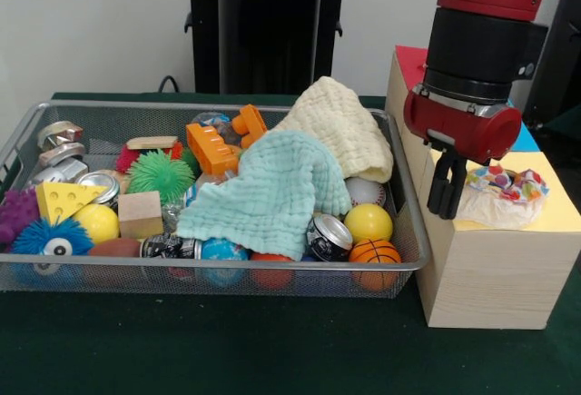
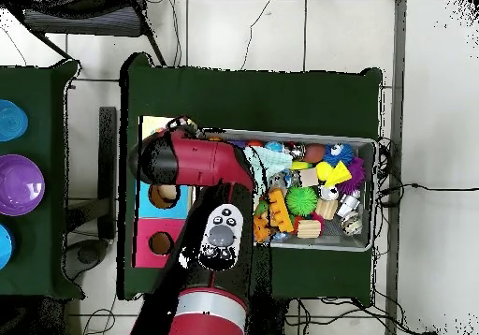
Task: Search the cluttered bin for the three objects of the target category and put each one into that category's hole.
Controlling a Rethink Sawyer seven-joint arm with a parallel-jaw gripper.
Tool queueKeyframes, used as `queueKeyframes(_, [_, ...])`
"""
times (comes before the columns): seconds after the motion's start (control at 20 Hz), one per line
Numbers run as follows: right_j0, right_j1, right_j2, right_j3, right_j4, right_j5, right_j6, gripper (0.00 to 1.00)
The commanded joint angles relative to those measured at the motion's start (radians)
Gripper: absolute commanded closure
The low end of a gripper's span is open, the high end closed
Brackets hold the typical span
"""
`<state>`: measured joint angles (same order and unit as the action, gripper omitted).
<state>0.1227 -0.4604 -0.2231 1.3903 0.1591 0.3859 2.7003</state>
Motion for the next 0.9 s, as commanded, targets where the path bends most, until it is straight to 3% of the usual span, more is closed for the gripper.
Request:
queueKeyframes(0.05, [-0.033,0.017,0.119,0.024,0.02,-0.011,0.053,1.0])
queueKeyframes(0.9, [-0.014,-0.028,0.118,0.013,0.023,0.041,0.06,1.0])
